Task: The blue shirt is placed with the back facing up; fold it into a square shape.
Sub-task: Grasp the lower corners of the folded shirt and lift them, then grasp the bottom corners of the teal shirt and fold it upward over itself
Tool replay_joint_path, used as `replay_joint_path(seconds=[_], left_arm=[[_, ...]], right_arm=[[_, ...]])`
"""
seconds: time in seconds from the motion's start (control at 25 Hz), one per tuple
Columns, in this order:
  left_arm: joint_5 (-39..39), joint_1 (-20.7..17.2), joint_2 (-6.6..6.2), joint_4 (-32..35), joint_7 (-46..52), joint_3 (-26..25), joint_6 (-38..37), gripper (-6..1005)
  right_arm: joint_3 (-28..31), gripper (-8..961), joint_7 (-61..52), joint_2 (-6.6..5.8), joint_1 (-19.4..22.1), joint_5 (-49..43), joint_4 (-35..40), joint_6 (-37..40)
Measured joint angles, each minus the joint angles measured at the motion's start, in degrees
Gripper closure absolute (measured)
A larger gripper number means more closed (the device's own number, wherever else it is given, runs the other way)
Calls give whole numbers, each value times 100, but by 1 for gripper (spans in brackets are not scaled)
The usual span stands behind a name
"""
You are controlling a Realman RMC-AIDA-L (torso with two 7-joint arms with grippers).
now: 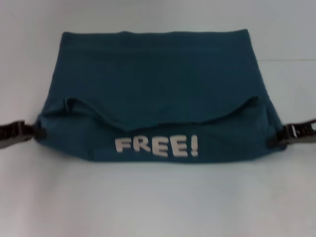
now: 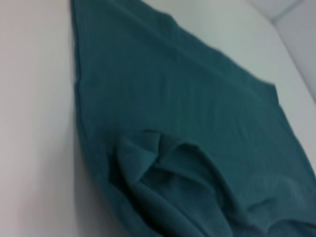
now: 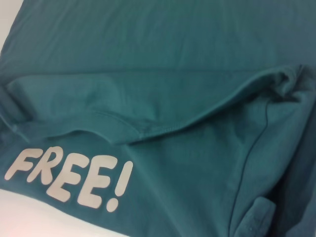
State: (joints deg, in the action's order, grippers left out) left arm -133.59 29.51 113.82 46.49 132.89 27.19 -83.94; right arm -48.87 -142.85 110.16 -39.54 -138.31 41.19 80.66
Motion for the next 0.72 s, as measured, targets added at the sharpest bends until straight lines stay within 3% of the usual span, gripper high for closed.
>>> replay_joint_path(seconds=[0.24, 0.56, 0.72], left_arm=[[-472, -313, -7, 569, 26, -11, -1255, 998], [-1125, -563, -6, 844, -315, -125, -2550, 998], [-1417, -603, 7, 858, -410, -136, -2748, 998]], right_arm=[[26, 895, 30, -70, 390, -113, 293, 1056], [3, 896, 267, -62, 883, -241, 419, 1919], [80, 896, 474, -82, 1042, -317, 373, 2065]])
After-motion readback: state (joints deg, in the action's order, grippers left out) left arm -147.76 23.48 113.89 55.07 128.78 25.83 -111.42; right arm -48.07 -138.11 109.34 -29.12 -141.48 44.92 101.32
